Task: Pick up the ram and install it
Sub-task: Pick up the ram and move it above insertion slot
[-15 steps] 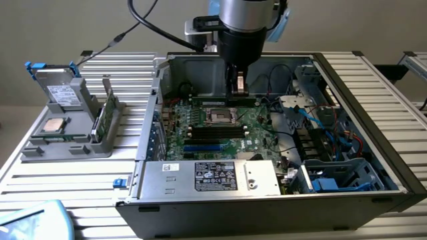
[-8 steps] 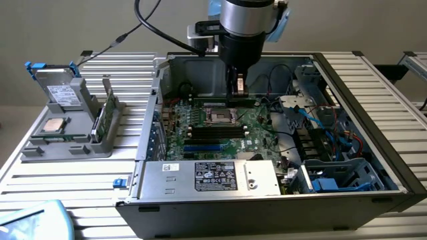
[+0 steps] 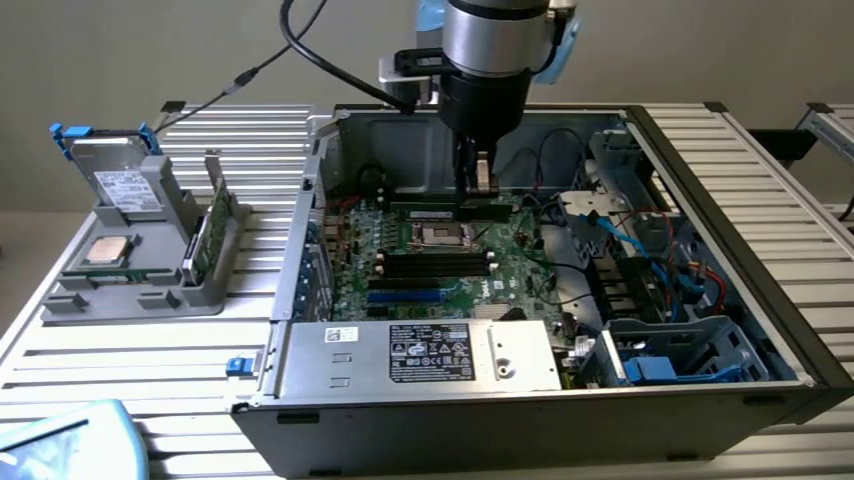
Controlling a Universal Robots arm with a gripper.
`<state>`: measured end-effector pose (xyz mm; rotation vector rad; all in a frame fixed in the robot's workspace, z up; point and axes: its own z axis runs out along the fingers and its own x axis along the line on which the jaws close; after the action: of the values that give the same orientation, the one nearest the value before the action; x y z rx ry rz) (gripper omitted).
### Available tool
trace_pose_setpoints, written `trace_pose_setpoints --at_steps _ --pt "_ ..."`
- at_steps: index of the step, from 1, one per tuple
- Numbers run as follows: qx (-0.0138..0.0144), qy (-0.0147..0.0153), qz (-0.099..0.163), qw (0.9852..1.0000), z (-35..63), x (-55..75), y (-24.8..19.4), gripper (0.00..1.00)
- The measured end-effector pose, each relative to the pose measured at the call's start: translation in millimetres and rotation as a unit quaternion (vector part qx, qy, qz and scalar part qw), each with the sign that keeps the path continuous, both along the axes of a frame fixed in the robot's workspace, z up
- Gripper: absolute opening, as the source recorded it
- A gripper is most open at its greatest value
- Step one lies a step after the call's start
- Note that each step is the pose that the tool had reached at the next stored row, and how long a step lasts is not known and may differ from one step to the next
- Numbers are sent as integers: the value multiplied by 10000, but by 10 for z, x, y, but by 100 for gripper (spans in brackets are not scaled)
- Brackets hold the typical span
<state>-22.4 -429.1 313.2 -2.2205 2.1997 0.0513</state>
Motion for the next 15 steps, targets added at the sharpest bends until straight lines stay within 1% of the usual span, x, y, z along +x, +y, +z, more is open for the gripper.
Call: trace_pose_setpoints --at_steps 3,11,15 --pt "-5 0 1 10000 -54 2 14 14" --pt "-8 1 17 10000 -197 1 23 14" --pt "-12 0 22 10000 -203 1 29 14"
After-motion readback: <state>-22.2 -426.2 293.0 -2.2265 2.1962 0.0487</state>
